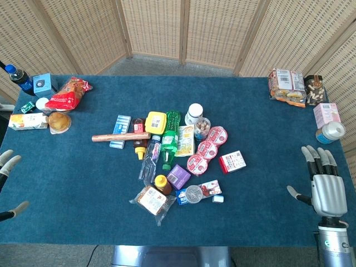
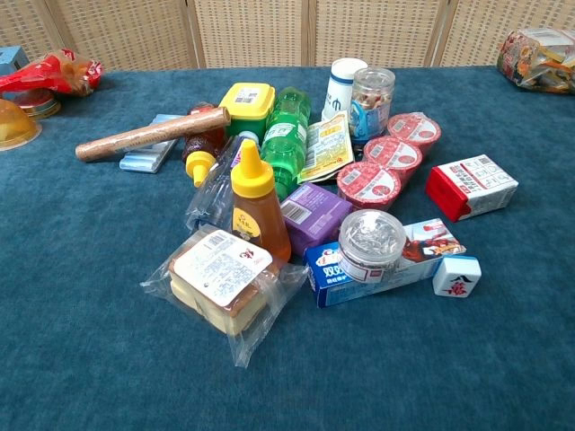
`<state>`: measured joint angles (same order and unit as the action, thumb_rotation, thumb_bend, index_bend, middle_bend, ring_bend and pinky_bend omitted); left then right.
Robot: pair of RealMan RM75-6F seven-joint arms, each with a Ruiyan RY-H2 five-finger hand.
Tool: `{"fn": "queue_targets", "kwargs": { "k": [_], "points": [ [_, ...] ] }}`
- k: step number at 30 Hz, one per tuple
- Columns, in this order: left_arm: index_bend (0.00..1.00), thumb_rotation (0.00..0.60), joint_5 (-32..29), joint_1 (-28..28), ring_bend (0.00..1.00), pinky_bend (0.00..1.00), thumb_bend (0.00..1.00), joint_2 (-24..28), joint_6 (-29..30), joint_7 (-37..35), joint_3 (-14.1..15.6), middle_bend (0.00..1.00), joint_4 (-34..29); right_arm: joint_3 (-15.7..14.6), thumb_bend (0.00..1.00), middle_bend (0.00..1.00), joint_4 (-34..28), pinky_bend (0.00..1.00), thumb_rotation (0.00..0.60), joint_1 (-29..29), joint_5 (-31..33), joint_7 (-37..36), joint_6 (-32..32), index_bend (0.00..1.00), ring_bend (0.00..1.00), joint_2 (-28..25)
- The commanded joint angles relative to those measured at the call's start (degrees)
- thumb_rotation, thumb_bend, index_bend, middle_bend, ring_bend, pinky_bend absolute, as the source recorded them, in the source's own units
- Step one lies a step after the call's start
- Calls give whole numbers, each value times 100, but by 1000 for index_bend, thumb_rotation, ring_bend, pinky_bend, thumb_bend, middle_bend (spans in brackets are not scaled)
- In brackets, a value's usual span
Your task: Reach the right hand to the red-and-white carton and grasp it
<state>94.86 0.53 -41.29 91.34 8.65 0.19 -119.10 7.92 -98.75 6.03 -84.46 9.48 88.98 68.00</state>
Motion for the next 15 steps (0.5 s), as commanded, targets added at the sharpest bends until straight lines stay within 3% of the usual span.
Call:
{"fn": "queue_targets", "kwargs": {
  "k": [1,8,15],
  "points": [
    [100,600,-5,6,0,0,24,6,7,-5,1,0,0,-1,0,0,10,0,600,2,3,6,-7,0,0,7],
    [100,600,15,5,0,0,26,9,20,-14,-3,0,-1,-89,0,0,3,0,600,42,-46,11,-158,0,0,8],
    [99,600,-104,-44,0,0,25,-56,-101,76,-15,0,37,-208,0,0,187,0,600,447,-124,214,-883,0,0,281]
  ]
}}
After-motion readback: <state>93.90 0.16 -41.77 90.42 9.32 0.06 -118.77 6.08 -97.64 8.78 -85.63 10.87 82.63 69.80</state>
